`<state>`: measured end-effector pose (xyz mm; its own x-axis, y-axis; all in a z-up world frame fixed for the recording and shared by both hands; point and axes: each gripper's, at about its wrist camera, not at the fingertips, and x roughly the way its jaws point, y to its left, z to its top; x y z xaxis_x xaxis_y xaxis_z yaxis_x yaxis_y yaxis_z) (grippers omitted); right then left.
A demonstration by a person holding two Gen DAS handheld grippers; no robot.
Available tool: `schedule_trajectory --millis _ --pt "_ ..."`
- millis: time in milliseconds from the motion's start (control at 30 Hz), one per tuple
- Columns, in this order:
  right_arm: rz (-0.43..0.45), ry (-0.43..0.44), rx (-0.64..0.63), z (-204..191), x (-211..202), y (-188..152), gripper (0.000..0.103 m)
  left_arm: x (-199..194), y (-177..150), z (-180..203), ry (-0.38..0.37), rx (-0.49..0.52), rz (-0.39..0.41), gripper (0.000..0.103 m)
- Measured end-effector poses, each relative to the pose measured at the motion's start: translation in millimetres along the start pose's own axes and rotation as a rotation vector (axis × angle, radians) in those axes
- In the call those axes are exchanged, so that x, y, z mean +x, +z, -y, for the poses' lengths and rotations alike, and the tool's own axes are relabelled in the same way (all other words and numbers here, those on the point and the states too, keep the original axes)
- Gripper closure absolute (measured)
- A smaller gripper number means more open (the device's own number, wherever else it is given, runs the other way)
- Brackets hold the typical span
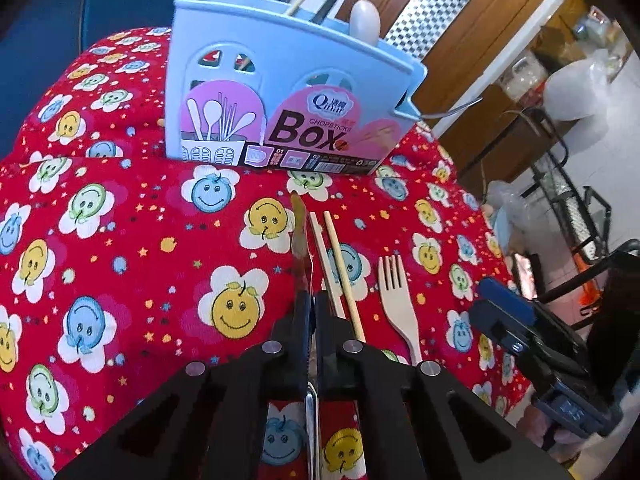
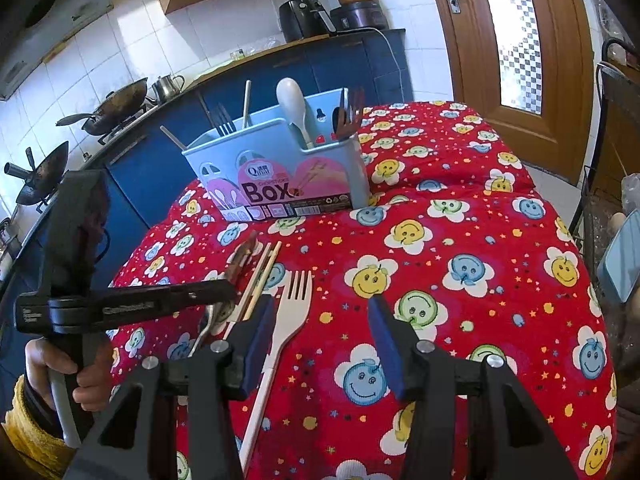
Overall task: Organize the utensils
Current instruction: 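Grasp a metal knife with the left tool while the right tool grasps the wooden fork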
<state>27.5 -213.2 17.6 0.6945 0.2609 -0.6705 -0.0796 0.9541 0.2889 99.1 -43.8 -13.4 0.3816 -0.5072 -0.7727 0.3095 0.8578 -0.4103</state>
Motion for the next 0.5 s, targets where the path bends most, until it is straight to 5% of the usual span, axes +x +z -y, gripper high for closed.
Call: schedule_trajectory --millis 500 --pt "-0.183 0.035 -0.016 -2 51 13 0.055 -65 -4 -9 -0.061 0.092 0.255 0.102"
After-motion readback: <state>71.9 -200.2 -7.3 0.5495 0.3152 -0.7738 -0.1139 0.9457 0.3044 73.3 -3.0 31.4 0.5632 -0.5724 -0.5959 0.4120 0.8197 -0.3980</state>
